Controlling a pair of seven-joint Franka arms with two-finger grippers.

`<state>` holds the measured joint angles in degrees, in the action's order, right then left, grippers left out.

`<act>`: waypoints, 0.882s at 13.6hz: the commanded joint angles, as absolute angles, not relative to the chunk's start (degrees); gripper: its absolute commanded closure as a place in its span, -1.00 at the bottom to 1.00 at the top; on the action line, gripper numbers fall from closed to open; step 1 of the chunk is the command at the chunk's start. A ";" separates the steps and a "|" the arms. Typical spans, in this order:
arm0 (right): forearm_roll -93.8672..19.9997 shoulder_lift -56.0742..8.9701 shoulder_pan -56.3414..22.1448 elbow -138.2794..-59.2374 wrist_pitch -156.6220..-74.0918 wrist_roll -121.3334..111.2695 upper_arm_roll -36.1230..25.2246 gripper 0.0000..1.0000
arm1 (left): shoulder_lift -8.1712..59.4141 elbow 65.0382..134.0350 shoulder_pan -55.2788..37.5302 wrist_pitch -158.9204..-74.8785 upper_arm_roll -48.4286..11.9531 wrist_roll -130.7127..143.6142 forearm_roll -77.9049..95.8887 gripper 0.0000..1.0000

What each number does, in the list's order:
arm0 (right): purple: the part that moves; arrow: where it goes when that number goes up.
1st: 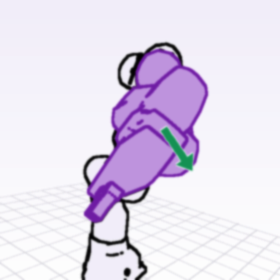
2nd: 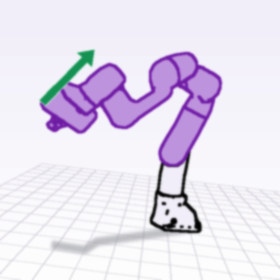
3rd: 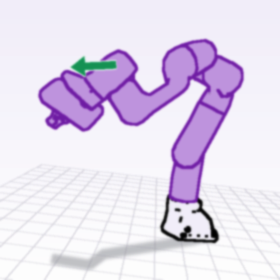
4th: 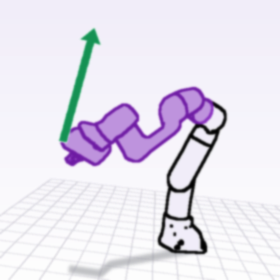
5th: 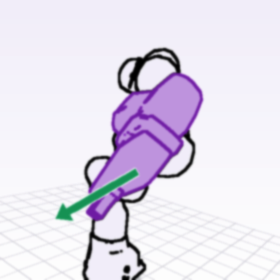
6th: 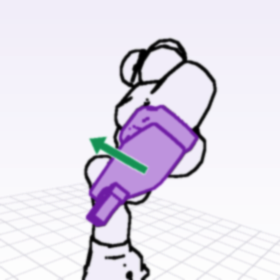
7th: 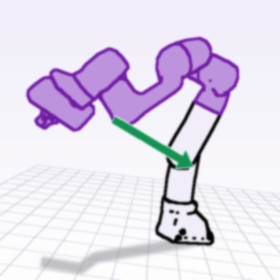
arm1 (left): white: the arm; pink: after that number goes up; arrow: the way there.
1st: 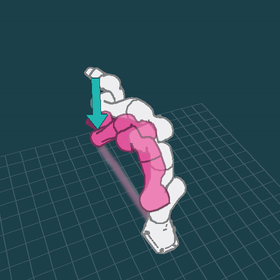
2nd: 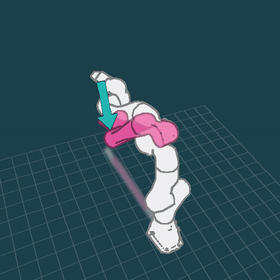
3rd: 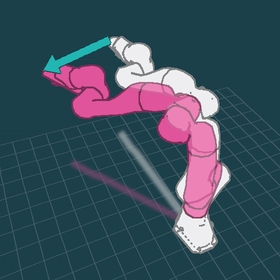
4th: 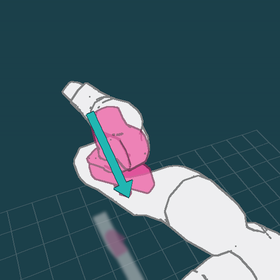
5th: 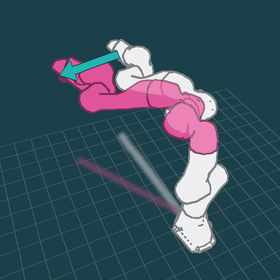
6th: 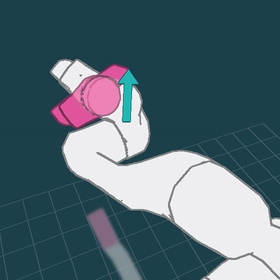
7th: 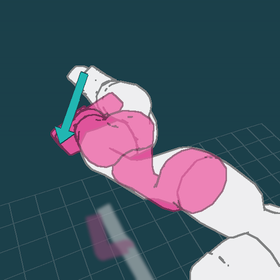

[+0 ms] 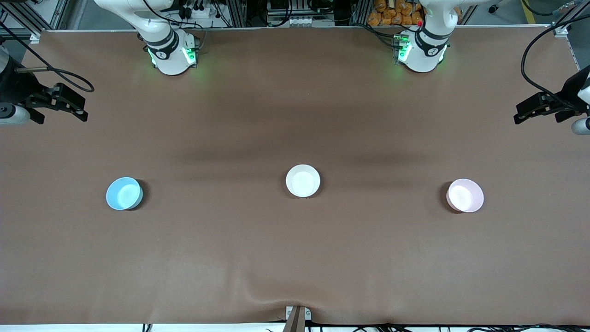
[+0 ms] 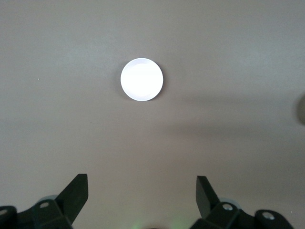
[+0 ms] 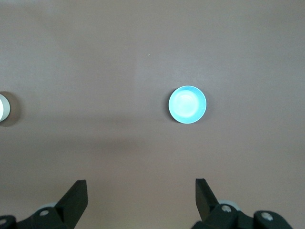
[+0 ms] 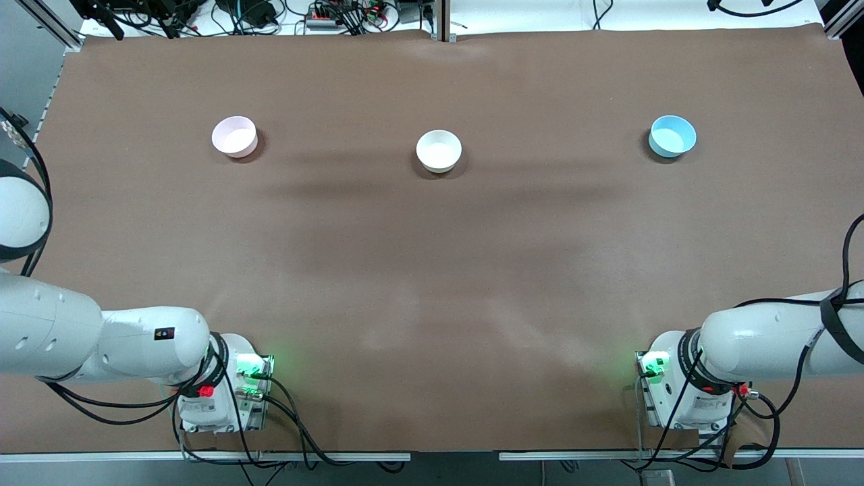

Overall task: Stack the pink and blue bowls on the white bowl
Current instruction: 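Reach the left gripper down to the pink bowl rim and grasp it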

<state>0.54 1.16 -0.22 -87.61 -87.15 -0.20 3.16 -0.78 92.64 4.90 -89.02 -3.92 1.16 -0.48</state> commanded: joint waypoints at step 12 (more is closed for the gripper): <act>0.44 1.23 0.44 -87.10 -86.75 0.09 3.78 -1.00 | 25.30 98.95 9.14 -118.62 -3.87 0.00 -0.26 -1.00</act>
<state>0.54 1.16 -0.21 -87.59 -87.14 -0.20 3.17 22.76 97.97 8.90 -114.56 -3.69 1.08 -0.48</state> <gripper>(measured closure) 0.000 0.000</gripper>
